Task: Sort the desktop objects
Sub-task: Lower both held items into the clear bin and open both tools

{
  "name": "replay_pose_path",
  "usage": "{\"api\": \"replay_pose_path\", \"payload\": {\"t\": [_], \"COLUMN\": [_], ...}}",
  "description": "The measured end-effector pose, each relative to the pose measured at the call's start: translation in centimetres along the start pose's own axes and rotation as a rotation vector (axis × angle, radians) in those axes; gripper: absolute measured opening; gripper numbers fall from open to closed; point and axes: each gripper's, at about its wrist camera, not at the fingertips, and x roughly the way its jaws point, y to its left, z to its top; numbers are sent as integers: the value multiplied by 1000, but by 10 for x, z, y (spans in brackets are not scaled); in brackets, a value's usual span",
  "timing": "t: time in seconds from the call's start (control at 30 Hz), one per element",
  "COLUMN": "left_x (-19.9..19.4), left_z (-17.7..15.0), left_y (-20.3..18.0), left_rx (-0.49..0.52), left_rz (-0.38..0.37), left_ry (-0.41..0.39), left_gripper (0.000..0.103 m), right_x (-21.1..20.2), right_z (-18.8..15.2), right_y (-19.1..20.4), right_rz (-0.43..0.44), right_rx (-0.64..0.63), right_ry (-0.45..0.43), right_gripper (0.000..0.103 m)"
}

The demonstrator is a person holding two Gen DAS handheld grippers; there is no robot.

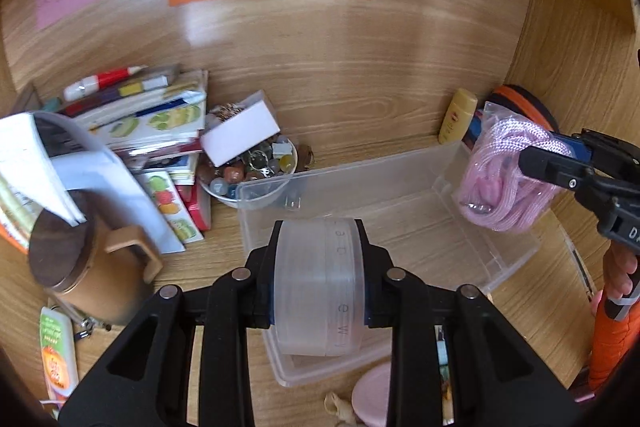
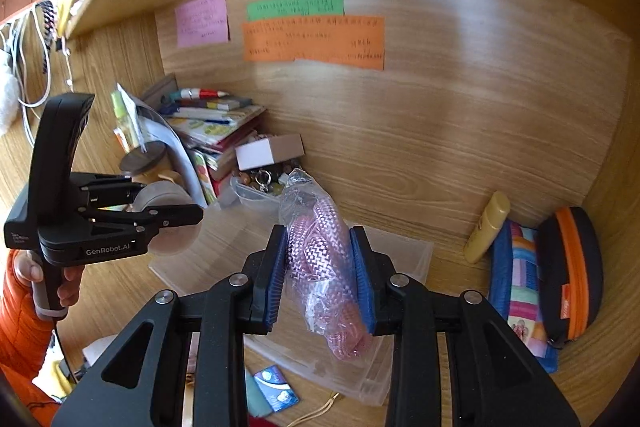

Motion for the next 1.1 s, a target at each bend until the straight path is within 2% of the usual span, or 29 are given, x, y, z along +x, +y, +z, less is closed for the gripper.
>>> {"api": "replay_pose_path", "payload": {"t": [0.3, 0.6, 0.9, 1.1], "left_x": [51, 83, 84, 85], "left_z": [1, -1, -1, -3], "left_y": [-3, -6, -10, -11], "left_rx": [21, 39, 56, 55], "left_rz": [-7, -15, -5, 2], "left_ry": [107, 176, 177, 178], "left_gripper": [29, 29, 29, 31], "right_x": [45, 72, 83, 93], "right_z": [-6, -12, -15, -21], "right_y": [-5, 3, 26, 37], "right_rz": [-19, -52, -65, -60], "right_rx": [-10, -54, -133, -177], "right_ry": [86, 141, 163, 198], "right_gripper": [28, 28, 29, 34]}}
